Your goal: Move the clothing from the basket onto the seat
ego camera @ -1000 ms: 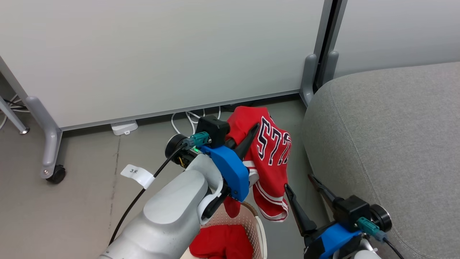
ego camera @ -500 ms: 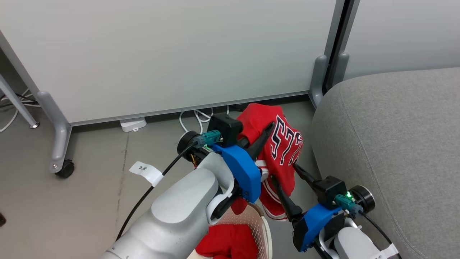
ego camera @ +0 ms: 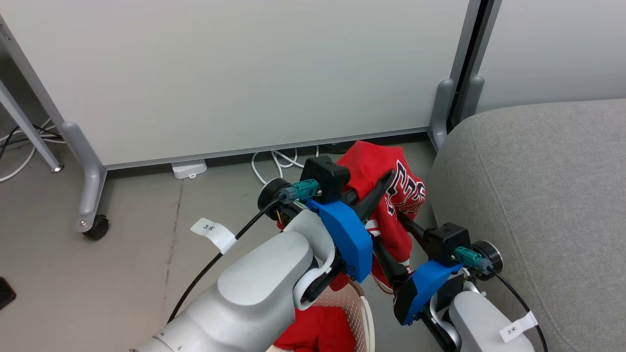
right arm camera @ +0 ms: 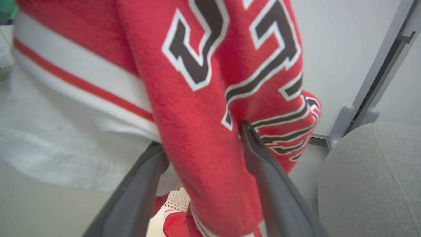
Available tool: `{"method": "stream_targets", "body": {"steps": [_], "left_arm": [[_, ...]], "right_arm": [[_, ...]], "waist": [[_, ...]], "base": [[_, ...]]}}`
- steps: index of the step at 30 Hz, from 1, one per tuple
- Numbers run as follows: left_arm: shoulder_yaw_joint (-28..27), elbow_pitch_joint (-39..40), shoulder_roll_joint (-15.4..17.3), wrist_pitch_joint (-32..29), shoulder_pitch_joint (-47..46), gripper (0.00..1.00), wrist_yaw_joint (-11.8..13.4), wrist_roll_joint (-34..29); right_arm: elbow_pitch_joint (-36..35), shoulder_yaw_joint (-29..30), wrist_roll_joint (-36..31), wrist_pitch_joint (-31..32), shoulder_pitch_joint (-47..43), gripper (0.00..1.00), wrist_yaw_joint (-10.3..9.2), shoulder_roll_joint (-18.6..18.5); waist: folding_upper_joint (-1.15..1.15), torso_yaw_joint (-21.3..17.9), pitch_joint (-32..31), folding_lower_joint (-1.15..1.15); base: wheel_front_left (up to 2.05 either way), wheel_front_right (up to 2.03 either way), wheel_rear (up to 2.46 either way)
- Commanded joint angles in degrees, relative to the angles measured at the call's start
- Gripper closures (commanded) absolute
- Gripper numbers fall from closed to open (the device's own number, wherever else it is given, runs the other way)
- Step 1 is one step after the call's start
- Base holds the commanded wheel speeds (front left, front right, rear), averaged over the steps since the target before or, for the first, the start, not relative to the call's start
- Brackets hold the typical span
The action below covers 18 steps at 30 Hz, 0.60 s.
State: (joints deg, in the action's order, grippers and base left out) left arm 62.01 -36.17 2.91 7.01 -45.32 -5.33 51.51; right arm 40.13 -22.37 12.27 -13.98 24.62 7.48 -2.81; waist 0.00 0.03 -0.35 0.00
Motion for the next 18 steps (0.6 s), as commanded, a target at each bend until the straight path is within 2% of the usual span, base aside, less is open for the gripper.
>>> {"method": "stream_targets", "body": {"steps": [1,8,9,10,11,12,18], "left_arm": [[0.31,0.27,-0.02,0.26,-0.99,1.0,0.31,0.38],[1.86,0.5,-0.01,0.83,-1.51,1.0,0.6,1.95],[2.09,0.44,-0.01,0.89,-1.53,1.0,0.61,2.04],[2.09,0.44,-0.01,0.89,-1.53,1.0,0.61,2.04],[2.28,0.33,-0.02,0.92,-1.62,1.0,0.69,2.28],[2.43,0.16,-0.01,1.07,-1.71,1.0,0.75,2.45],[3.1,-0.8,-0.01,1.78,-2.16,1.0,0.94,3.14]], "right_arm": [[0.56,0.01,0.4,-0.37,1.32,0.0,0.03,-0.14],[3.02,0.35,1.5,-1.06,3.32,0.0,0.03,-0.14],[3.23,0.34,1.9,-1.12,3.47,0.13,0.03,-0.14],[3.23,0.34,1.9,-1.12,3.47,0.13,0.03,-0.14],[3.41,0.32,2.19,-1.18,3.62,0.74,0.03,-0.14],[3.59,0.24,2.39,-1.22,3.75,1.0,0.03,-0.14],[3.37,0.02,3.42,-1.28,3.79,1.0,0.03,-0.14]], "waist": [[0.0,0.0,-0.02,0.0],[0.0,0.18,-0.09,0.0],[0.0,0.21,-0.1,0.0],[0.0,0.21,-0.1,0.0],[0.0,0.23,-0.1,0.0],[0.0,0.25,-0.1,0.0],[0.0,0.18,-0.09,0.0]], "base": [[0.0,0.0,0.0],[0.0,0.0,0.0],[0.0,0.0,0.0],[0.0,0.0,0.0],[0.0,0.0,0.0],[0.0,0.0,0.0],[0.0,0.0,0.0]]}}
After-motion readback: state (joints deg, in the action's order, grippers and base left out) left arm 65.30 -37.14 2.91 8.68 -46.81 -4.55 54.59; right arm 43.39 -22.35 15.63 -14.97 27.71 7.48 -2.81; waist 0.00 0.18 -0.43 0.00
